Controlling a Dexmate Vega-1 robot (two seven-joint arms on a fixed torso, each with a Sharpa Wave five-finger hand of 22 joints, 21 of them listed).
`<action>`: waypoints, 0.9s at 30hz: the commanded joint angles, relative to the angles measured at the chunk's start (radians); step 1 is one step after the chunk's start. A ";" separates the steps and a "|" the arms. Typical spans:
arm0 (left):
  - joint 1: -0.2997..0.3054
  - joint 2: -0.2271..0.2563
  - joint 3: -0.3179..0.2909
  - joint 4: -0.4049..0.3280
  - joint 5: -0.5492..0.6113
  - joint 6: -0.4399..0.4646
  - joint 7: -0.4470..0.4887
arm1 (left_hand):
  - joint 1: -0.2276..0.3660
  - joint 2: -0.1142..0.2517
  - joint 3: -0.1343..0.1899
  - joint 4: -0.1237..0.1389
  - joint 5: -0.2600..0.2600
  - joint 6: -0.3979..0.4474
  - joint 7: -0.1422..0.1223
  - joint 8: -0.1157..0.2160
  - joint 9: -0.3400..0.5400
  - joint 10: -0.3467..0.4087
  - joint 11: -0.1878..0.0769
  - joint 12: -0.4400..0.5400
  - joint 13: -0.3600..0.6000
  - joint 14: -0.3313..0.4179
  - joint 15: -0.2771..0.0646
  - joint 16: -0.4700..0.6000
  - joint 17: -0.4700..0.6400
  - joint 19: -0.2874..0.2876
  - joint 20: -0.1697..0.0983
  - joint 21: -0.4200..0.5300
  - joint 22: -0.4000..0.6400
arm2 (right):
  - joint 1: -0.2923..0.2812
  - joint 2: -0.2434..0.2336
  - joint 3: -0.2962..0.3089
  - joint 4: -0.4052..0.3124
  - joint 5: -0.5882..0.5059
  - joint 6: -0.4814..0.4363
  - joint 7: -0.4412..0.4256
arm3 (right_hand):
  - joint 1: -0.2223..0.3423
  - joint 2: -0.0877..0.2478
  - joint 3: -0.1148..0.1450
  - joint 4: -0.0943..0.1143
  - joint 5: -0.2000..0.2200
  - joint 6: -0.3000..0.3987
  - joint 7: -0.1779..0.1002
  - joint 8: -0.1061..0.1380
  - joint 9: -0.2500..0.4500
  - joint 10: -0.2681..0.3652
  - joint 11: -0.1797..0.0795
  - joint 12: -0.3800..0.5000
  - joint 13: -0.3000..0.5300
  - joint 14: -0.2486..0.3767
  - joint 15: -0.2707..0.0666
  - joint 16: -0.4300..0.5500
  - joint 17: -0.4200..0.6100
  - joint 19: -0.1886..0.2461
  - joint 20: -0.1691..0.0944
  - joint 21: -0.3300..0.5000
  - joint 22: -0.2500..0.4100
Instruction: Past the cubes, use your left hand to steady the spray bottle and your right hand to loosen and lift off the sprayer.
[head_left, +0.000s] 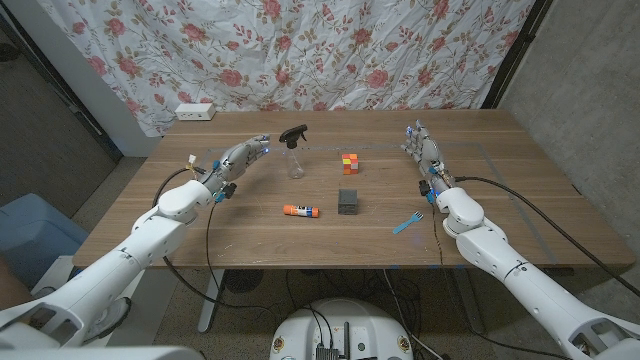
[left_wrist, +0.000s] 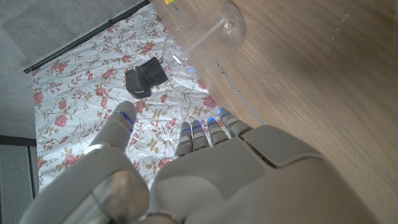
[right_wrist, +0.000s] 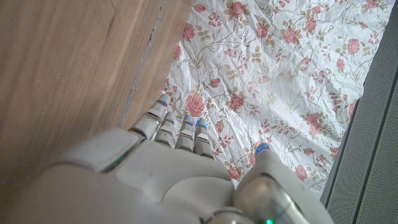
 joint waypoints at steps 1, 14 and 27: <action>-0.050 0.001 0.035 0.060 0.042 -0.028 -0.039 | 0.027 -0.012 0.014 0.001 0.007 -0.029 -0.003 -0.005 0.003 -0.018 -0.002 -0.004 0.003 -0.021 0.006 -0.005 0.004 -0.020 -0.004 -0.004 0.001 | 0.018 0.017 -0.008 0.029 -0.014 0.020 -0.002 | -0.006 0.000 0.003 -0.008 0.005 -0.003 0.002 0.003 0.004 -0.001 -0.004 0.003 0.003 -0.006 0.006 0.006 -0.002 -0.002 -0.003 0.003 0.002; -0.091 -0.031 0.075 0.160 0.110 -0.127 -0.060 | 0.080 -0.052 0.026 0.003 0.002 -0.115 -0.011 -0.012 0.004 -0.085 -0.001 -0.014 0.003 -0.084 0.013 -0.010 0.005 -0.072 -0.018 -0.006 0.001 | 0.027 0.033 -0.011 0.051 -0.029 0.051 -0.009 | -0.008 -0.001 0.005 -0.011 0.005 -0.002 0.002 0.004 0.004 0.000 -0.004 0.005 0.002 -0.005 0.006 0.008 -0.007 -0.004 -0.002 0.004 0.002; -0.138 -0.066 0.124 0.244 0.199 -0.182 -0.037 | 0.130 -0.089 0.032 0.005 -0.004 -0.206 -0.012 -0.012 0.004 -0.164 0.005 -0.015 0.003 -0.166 0.016 -0.011 0.006 -0.144 -0.022 -0.008 0.002 | 0.008 0.036 -0.005 0.049 -0.027 0.070 -0.016 | -0.009 -0.001 0.006 -0.013 0.004 -0.001 0.002 0.005 0.004 0.002 -0.004 0.006 0.001 -0.004 0.006 0.010 -0.012 -0.004 -0.002 0.005 0.002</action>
